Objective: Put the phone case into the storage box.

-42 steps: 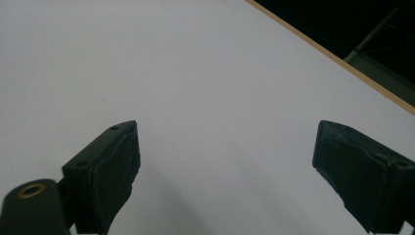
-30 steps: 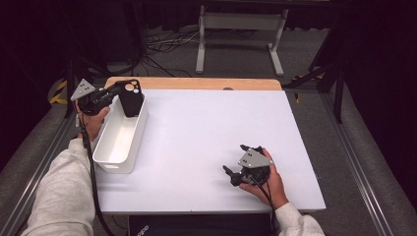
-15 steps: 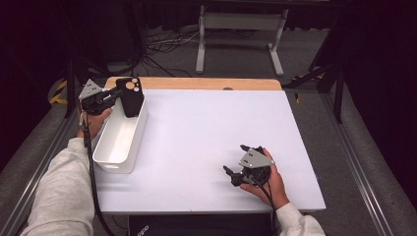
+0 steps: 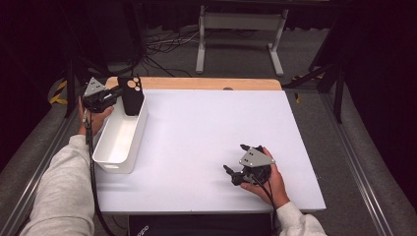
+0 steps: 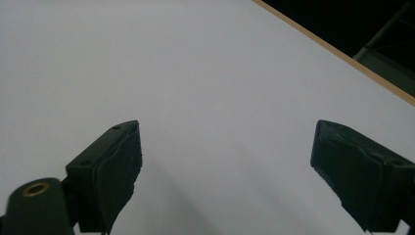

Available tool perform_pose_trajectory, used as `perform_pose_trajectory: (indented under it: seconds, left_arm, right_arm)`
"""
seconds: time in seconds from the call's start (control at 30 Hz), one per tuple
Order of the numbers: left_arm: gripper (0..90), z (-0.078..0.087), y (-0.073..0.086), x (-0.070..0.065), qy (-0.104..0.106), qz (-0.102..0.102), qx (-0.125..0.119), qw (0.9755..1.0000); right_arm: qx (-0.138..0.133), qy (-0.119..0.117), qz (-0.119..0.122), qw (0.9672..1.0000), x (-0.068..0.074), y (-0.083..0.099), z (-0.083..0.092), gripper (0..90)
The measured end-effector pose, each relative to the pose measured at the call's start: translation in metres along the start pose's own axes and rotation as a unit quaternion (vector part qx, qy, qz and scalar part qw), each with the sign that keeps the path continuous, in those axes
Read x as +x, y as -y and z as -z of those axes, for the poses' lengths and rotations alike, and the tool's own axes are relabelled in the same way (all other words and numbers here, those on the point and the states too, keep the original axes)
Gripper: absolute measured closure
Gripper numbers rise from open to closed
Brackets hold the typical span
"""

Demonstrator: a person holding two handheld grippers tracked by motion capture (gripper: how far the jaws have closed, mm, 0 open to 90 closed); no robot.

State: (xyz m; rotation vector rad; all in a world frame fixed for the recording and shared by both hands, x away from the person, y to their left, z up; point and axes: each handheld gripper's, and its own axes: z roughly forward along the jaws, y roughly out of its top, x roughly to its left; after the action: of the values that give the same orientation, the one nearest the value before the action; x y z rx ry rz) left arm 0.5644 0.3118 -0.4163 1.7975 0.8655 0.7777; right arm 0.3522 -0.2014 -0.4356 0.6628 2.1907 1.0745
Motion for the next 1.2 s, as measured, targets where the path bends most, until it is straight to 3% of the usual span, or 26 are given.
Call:
perform_pose_trajectory:
  seconds: [0.23,0.3,0.67,0.93,1.07,1.2]
  left_arm:
    - [71.9,0.002,0.0,0.0,-0.001,0.015,-0.007,0.9999]
    - [69.5,0.004,0.0,0.001,-0.01,0.021,-0.007,0.9997]
    - [67.3,0.013,-0.006,0.0,-0.003,0.024,-0.018,0.9995]
    - [61.3,0.036,-0.015,-0.004,-0.002,0.019,-0.035,0.9992]
    - [55.8,0.048,-0.021,-0.01,-0.001,0.011,-0.037,0.9992]
    - [47.2,0.053,-0.025,-0.02,-0.019,0.006,-0.025,0.9995]
  right_arm:
    - [-0.006,0.002,-0.004,1.0,-0.003,-0.001,0.001,11.9]
    - [-0.006,0.002,-0.005,1.0,-0.003,0.0,0.001,11.7]
    - [-0.011,0.003,-0.005,0.9999,-0.004,-0.002,0.003,11.6]
    - [-0.017,0.006,0.0,0.9998,-0.004,-0.004,0.005,11.6]
    - [-0.03,0.007,-0.009,0.9995,-0.009,-0.005,0.009,11.6]
    - [-0.032,0.013,-0.013,0.9993,-0.012,-0.004,0.011,11.0]
